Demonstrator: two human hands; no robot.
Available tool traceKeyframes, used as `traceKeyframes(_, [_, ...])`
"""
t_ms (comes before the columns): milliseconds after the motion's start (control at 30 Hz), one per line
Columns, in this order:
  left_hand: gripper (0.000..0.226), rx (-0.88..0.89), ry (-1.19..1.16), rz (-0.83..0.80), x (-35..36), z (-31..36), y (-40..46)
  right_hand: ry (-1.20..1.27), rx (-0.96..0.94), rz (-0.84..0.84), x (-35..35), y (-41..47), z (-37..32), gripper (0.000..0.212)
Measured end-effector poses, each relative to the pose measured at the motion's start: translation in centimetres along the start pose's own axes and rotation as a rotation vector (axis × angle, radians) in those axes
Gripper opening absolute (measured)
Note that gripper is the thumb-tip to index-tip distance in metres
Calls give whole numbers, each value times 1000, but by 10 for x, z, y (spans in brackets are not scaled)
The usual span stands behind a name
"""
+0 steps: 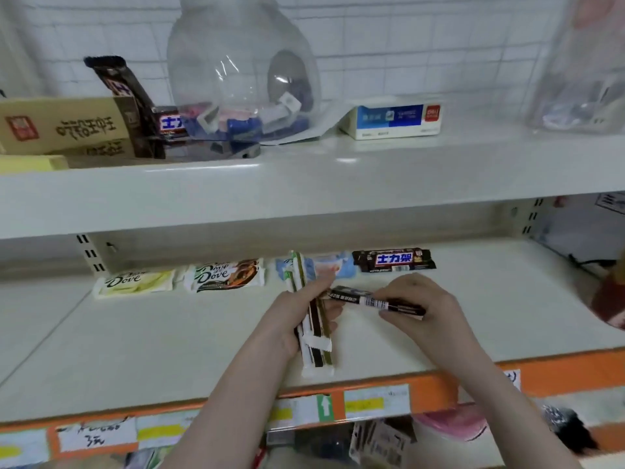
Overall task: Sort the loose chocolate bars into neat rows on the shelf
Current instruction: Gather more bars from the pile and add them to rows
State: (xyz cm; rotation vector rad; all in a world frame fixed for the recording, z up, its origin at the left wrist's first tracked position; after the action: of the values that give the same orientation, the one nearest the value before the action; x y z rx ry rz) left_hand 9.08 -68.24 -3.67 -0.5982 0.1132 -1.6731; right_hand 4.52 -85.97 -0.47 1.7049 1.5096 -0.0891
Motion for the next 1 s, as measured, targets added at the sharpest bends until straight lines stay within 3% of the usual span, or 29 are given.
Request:
traceKeyframes(100, [9,11,-32,38,10,-3,8,68,0,-66,-5,8,15,35])
traceKeyframes(500, [14,65,-92,193,88,-37,30,69,100,-329,-63,27,108,45])
traceKeyframes(667, [13,48,-80,250,100,-49,31,72,59,-387,-65,28,127,45])
traceKeyframes(1000, [22,65,-175,257,90,-49,38,-163,-176,-308,-55,50,119,39])
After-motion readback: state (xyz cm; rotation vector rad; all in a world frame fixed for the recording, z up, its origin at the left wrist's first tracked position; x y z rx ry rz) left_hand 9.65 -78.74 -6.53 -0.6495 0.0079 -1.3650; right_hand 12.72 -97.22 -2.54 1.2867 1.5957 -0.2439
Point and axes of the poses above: each hand's wrist, its own y-axis towards the middle knuckle, its own x-axis out of the palm, z = x × y, the point moved 5 cm from there along y, towards the middle knuckle
